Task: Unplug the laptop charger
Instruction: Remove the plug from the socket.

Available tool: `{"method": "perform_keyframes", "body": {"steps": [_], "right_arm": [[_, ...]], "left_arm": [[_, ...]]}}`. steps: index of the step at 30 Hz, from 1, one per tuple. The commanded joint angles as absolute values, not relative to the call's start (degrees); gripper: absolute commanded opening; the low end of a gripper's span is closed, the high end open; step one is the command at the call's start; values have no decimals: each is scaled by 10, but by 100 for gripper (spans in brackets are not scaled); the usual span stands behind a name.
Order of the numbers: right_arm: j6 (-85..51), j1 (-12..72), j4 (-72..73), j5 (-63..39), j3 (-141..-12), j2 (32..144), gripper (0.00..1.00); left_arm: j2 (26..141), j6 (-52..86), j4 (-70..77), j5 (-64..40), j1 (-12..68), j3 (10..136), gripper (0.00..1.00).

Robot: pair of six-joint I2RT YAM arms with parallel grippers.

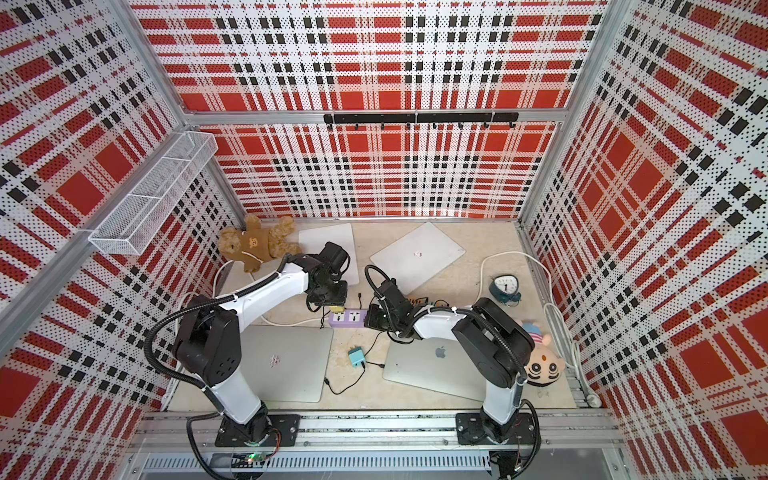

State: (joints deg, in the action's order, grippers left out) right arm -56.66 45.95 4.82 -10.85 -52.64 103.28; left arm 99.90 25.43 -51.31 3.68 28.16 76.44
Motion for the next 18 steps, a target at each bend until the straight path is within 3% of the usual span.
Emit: {"method": "perform_keyframes", "body": {"steps": [1,18], "right_arm": [[-563,460,-68,-74,-500,1064,0],[-553,460,-51,-125,-549,1029,0]], "left_arm": [[972,248,-506,36,272,788,21],[943,155,-464,118,240,783,18]]}}
